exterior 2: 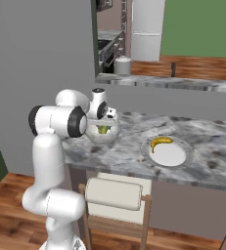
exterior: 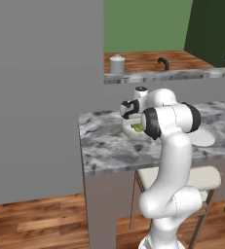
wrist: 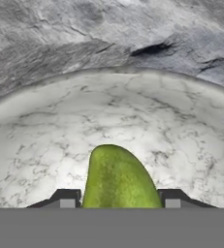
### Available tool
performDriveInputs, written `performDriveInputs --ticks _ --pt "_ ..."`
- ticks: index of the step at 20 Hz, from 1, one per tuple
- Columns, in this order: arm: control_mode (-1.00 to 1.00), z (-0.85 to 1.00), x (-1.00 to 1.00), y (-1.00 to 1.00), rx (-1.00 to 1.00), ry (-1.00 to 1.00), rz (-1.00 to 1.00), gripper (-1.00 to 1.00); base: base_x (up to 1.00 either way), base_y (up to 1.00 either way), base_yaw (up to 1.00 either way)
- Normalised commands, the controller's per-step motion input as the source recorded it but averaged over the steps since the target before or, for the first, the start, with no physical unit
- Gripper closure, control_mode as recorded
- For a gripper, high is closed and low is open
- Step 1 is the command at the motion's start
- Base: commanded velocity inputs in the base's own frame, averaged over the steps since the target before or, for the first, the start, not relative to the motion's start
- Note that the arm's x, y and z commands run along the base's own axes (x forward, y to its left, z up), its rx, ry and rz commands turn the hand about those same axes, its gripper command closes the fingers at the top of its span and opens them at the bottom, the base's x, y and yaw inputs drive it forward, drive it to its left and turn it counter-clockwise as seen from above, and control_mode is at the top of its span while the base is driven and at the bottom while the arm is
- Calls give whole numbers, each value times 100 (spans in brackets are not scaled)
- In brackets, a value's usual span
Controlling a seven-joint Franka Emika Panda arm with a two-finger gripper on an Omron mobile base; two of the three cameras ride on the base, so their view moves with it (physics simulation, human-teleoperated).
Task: Take the fruits from the plate on the dining counter and place two fruits in each bowl.
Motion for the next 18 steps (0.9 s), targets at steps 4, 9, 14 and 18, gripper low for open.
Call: performDriveInputs --ticks 4,9,14,18 --pt "-100 0 0 0 0 0 0 -100 0 0 0" --pt "-100 0 0 0 0 0 0 -100 0 0 0" --pt "-100 11 -7 0 0 -2 0 -100 0 0 0" --pt "-100 44 -25 -11 0 -4 0 -100 0 0 0"
